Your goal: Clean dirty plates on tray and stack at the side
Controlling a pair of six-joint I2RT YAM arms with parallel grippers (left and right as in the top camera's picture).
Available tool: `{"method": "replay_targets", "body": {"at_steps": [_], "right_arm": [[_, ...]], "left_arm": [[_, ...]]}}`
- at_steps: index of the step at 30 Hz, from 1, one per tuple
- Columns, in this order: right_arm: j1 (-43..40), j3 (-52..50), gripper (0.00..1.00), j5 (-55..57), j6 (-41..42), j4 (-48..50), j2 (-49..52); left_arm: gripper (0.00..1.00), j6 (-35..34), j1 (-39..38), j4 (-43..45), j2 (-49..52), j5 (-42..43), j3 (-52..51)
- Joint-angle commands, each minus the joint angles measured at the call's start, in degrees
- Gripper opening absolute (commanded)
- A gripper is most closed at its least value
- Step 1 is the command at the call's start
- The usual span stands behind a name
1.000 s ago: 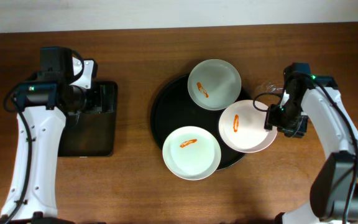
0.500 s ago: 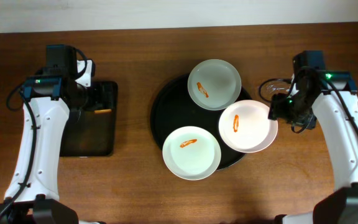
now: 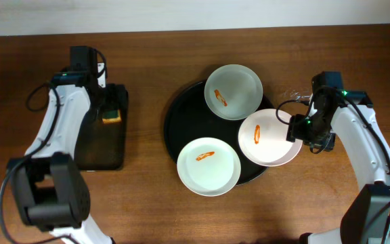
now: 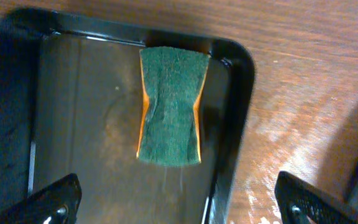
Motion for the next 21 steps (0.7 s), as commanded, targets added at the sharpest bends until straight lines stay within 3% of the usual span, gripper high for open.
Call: {"method": "replay_targets", "body": {"at_steps": [1, 7, 12, 13, 21], "right_arm": [[-0.1, -0.5, 0.69, -0.2, -0.7, 0.2, -0.2], [-0.1, -0.5, 0.7, -0.2, -0.8, 0.1, -0.2], [-0.1, -0.5, 0.7, -0.2, -0.8, 0.2, -0.2], [-0.1, -0.5, 0.7, -0.2, -0.8, 0.2, -0.2], [-0.1, -0.5, 0.73, -0.2, -0.8, 0.8, -0.2]], "left_arm": [[0.95, -0.7, 1.0, 1.2, 5.1, -1.0, 0.9], [0.89, -0.7, 2.7, 3.7, 10.2, -0.8, 0.9], [0.57, -0.7, 2.6, 4.9, 11.4, -0.4, 0.9], [0.55, -0.7, 2.6, 4.6, 11.9, -0.4, 0.9], [0.51, 1.2, 2.9, -0.2, 12.4, -1.3, 3.0]]}}
